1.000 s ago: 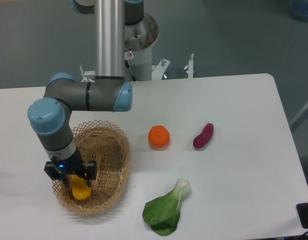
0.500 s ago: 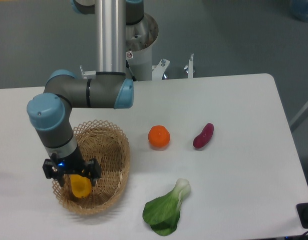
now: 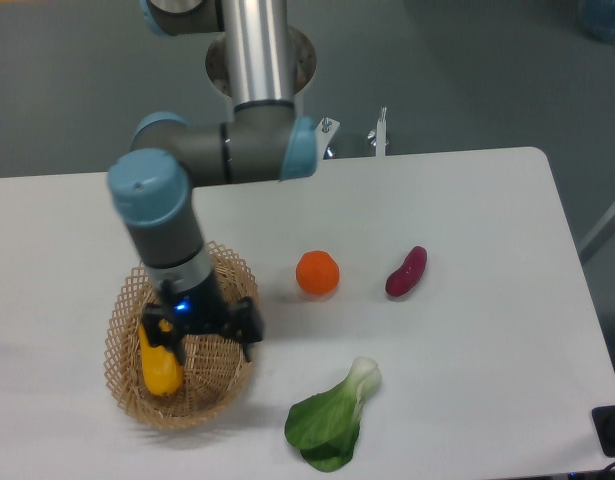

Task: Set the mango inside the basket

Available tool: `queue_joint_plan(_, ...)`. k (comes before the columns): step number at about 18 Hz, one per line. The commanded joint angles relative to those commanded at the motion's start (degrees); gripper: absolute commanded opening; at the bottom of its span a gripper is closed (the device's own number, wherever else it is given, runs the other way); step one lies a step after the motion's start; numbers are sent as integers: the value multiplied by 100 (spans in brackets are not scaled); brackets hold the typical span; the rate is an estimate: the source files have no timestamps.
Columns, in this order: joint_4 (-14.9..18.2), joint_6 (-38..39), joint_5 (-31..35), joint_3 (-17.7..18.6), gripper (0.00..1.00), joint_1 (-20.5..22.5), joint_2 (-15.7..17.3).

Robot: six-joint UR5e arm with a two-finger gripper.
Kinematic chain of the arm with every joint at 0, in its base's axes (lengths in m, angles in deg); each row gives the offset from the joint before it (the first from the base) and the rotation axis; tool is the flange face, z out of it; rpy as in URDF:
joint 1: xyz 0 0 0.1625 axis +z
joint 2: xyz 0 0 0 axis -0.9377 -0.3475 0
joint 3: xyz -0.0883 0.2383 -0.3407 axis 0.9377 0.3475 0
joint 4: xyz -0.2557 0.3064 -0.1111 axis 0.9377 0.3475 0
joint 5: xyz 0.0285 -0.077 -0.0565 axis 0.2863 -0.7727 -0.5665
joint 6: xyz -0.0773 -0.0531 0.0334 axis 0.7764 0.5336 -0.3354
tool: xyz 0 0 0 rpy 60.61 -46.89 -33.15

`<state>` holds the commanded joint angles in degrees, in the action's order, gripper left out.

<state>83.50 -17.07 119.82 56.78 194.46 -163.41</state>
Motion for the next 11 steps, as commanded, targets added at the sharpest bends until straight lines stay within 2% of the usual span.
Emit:
queue_joint_plan(5, 141, -554, 17, -9, 100, 273, 158)
queue_joint_plan(9, 992, -1502, -70, -149, 100, 510, 544)
queue_joint_plan(11, 1274, -1837, -175, -193, 100, 721, 720)
